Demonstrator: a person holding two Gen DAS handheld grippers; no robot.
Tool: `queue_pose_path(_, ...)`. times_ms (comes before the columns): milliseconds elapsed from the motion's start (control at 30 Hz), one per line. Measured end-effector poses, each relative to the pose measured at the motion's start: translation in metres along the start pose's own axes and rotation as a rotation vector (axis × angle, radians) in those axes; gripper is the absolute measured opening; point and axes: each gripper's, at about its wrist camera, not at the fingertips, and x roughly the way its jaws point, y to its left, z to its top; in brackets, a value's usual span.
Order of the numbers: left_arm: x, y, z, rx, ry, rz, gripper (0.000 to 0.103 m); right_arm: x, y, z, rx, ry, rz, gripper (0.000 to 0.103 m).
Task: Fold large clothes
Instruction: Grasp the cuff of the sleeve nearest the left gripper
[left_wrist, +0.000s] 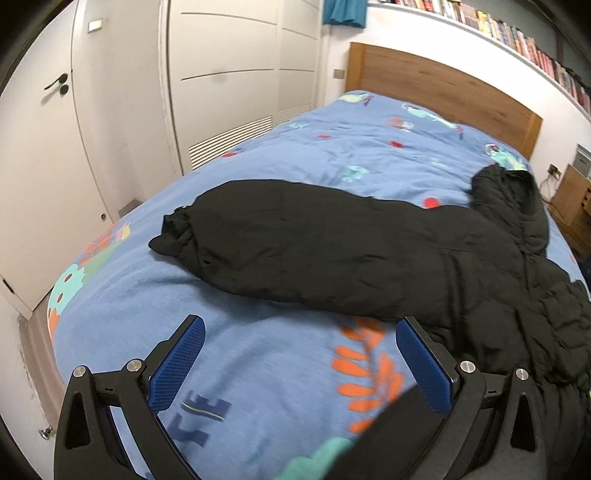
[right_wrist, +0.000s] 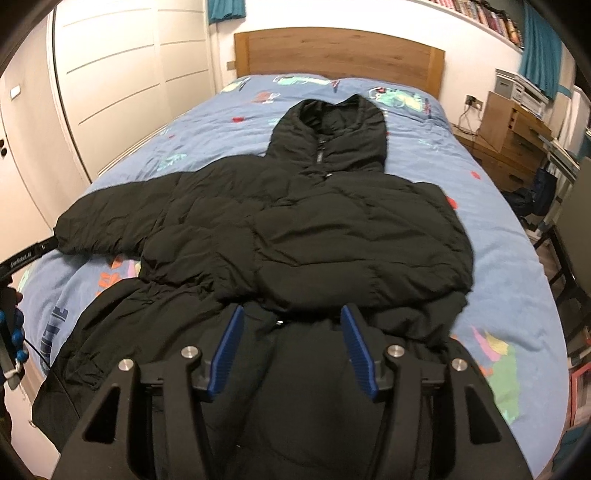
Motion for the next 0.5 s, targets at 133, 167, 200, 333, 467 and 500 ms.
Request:
queue_pose_path(133, 0.019, 0.016, 0.004, -0.025, 0.018, 0.024, 0.102, 0.017, 0.014, 0.003, -0.018, 0.024, 0.019, 0.053)
queue_pose_path(167, 0.023, 0.019, 0.005, -0.032, 0.023, 0.028, 0.102, 0.021, 0.017, 0.003, -0.023, 0.03, 0.022, 0.054)
queue_pose_path(200, 0.028, 0.023, 0.006, -0.038, 0.027, 0.034, 0.102, 0.025, 0.02, 0.004, -0.027, 0.035, 0.024, 0.054)
queue_pose_path(333, 0.044, 0.033, 0.011, -0.057, 0.041, 0.05, 0.102, 0.037, 0.027, 0.004, -0.038, 0.053, 0.03, 0.054)
queue_pose_path(467, 0.059, 0.043, 0.015, -0.081, 0.051, 0.055, 0.102, 0.047, 0.03, 0.005, -0.044, 0.068, 0.032, 0.054)
queue_pose_path(500, 0.063, 0.046, 0.016, -0.093, 0.053, 0.048, 0.102, 0.049, 0.031, 0.005, -0.044, 0.071, 0.032, 0.054)
